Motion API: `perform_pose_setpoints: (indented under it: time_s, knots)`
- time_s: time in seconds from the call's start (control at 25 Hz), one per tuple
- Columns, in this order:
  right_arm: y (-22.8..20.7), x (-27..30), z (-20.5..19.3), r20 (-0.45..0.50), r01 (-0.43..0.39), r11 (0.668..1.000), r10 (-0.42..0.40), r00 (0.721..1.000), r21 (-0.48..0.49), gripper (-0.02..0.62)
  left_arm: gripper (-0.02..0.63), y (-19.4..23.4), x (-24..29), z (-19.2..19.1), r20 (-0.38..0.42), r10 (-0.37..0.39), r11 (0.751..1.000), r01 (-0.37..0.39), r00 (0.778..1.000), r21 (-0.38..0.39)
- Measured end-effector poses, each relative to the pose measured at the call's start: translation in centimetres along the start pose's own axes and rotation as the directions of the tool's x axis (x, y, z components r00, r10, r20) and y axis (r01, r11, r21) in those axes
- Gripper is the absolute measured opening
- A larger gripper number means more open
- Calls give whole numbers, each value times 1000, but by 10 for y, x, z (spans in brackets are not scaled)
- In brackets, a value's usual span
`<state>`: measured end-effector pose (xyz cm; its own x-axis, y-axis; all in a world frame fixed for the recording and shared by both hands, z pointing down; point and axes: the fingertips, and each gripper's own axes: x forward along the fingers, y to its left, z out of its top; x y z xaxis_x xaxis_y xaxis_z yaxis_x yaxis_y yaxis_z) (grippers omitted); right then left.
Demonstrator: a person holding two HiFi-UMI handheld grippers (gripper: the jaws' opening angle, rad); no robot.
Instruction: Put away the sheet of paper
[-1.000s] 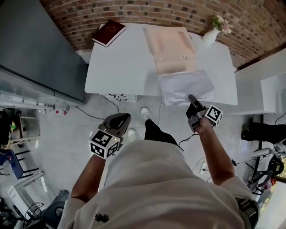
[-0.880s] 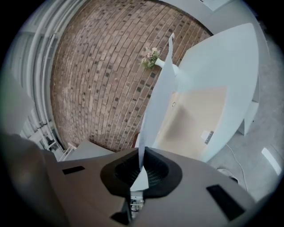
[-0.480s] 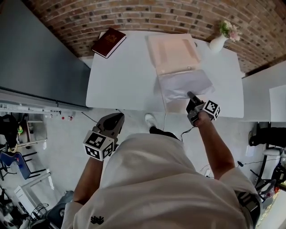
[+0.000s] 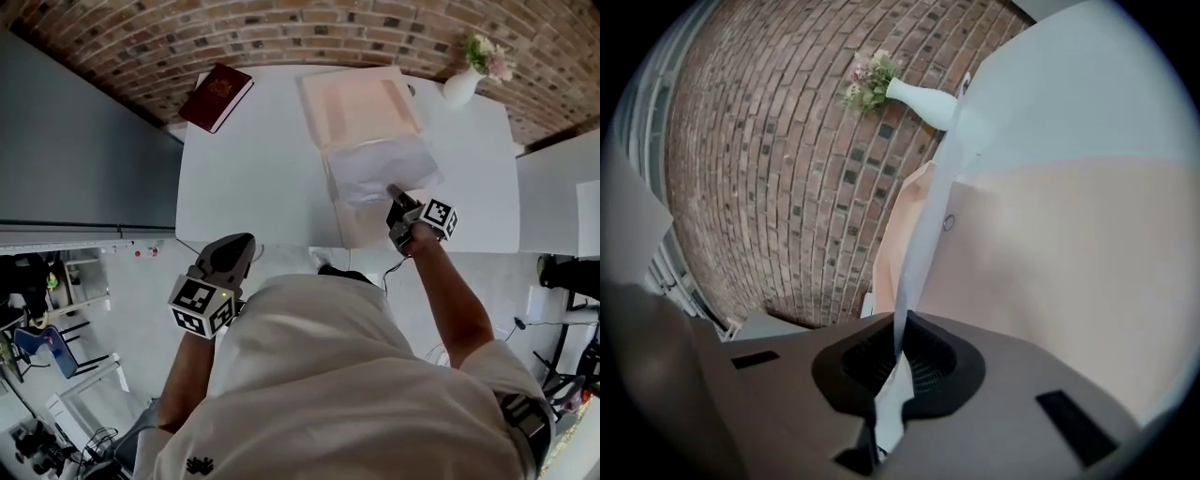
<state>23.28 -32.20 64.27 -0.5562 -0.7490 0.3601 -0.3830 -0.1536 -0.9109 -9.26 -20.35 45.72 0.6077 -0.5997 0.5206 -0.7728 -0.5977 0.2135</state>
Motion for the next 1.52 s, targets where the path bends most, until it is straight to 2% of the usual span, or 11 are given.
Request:
perform_pose_setpoints:
  time_s: [0.36, 1.52]
  knots:
    - [-9, 34, 23, -4, 1, 1000, -1, 1000, 21, 28, 29, 6, 25, 12, -23, 15, 1000, -15, 1000, -4]
    - [-2, 153, 84, -13, 27, 999, -26, 1000, 31, 28, 29, 31, 41, 10, -75, 123, 986, -130, 990, -101]
